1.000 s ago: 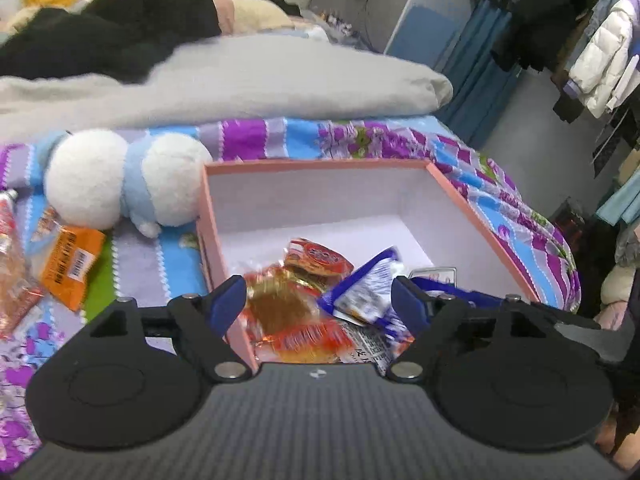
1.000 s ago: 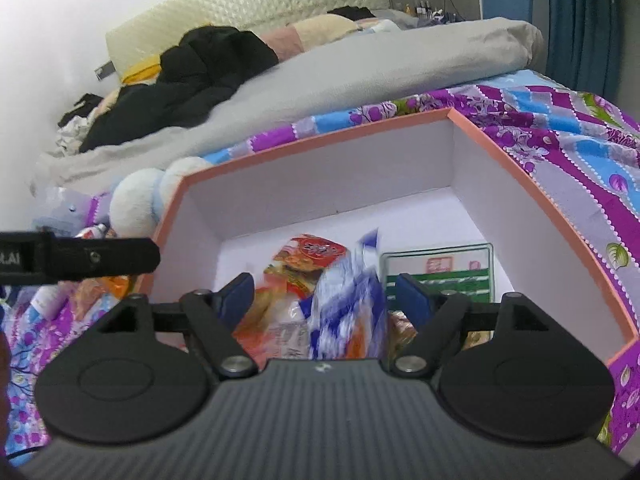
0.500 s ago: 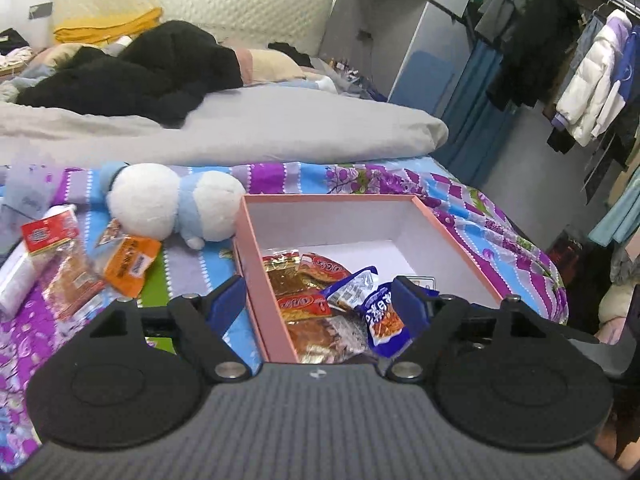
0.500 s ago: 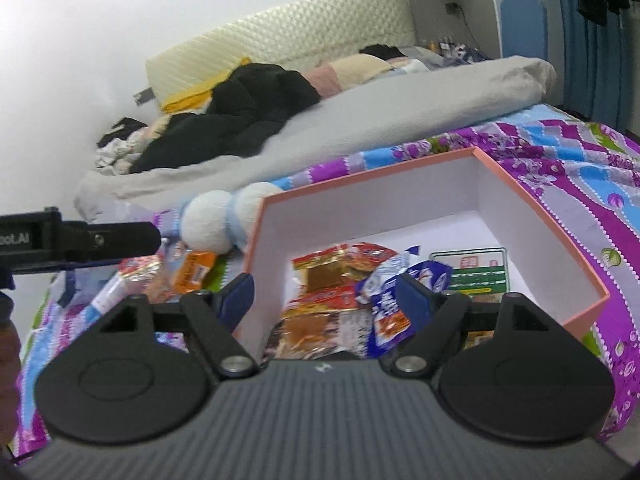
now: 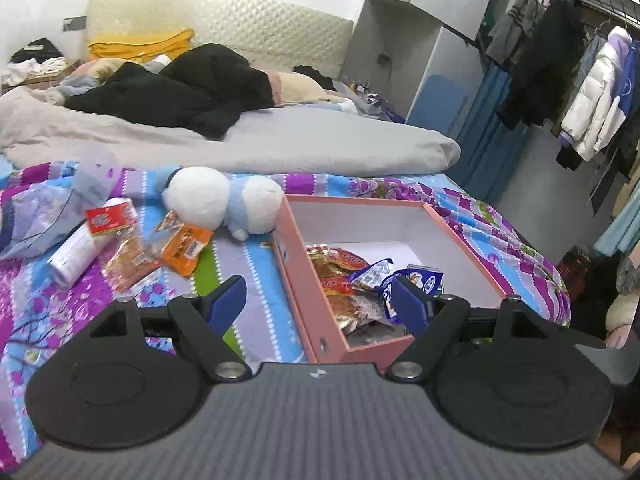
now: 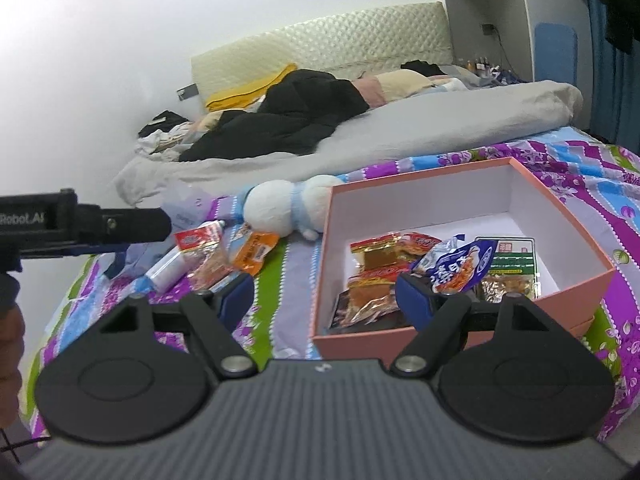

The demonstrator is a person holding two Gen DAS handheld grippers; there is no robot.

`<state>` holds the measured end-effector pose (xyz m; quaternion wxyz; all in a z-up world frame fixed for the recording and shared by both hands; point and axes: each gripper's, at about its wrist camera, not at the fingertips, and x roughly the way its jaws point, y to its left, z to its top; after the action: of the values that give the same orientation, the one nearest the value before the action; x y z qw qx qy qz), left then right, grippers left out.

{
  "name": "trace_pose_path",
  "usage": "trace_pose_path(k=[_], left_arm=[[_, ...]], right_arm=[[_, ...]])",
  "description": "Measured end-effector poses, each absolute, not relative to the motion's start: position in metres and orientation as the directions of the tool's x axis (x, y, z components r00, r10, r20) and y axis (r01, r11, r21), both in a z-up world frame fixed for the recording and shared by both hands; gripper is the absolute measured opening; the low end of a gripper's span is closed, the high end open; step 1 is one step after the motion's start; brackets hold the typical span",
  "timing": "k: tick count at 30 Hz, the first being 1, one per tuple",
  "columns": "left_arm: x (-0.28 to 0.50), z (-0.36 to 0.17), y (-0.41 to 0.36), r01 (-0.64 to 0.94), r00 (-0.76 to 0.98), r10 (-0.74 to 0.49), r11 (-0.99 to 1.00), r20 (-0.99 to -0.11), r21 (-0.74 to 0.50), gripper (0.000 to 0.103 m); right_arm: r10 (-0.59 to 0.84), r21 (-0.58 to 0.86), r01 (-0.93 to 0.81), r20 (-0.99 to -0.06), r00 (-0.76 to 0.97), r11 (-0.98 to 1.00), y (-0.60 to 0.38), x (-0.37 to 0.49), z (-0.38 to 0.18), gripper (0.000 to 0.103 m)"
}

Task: Organize snacks
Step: 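Withdraw both open tools from the box toward the remaining snacks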

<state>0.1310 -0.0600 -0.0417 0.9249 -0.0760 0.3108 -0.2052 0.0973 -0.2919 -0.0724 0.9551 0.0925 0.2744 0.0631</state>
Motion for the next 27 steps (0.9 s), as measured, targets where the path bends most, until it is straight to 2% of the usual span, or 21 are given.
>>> trace_pose_path(k=[6, 15, 27], left_arm=[[0.091, -0.047, -0.043, 0.315, 0.753, -0.397, 0.918, -0.525, -0.243, 0.083], [0.042, -0.070, -0.013, 0.235, 0.770, -0.331, 0.942, -0.545, -0.240, 0.083], [0.042, -0.079, 0.014, 0.144, 0.790, -0.264, 0.957, -0.554, -0.252, 0.083]], right_arm=[[0.206, 0.210, -0.113, -0.501, 0.841, 0.971, -0.274, 0.075, -0.068, 0.079], [0.258, 0.190, -0.184, -0.519, 0.815, 0.964, -0.244, 0.042, -0.081, 0.079], [0.291, 0.171, -0.236, -0.520, 0.803, 0.957, -0.224, 0.047, -0.090, 0.079]])
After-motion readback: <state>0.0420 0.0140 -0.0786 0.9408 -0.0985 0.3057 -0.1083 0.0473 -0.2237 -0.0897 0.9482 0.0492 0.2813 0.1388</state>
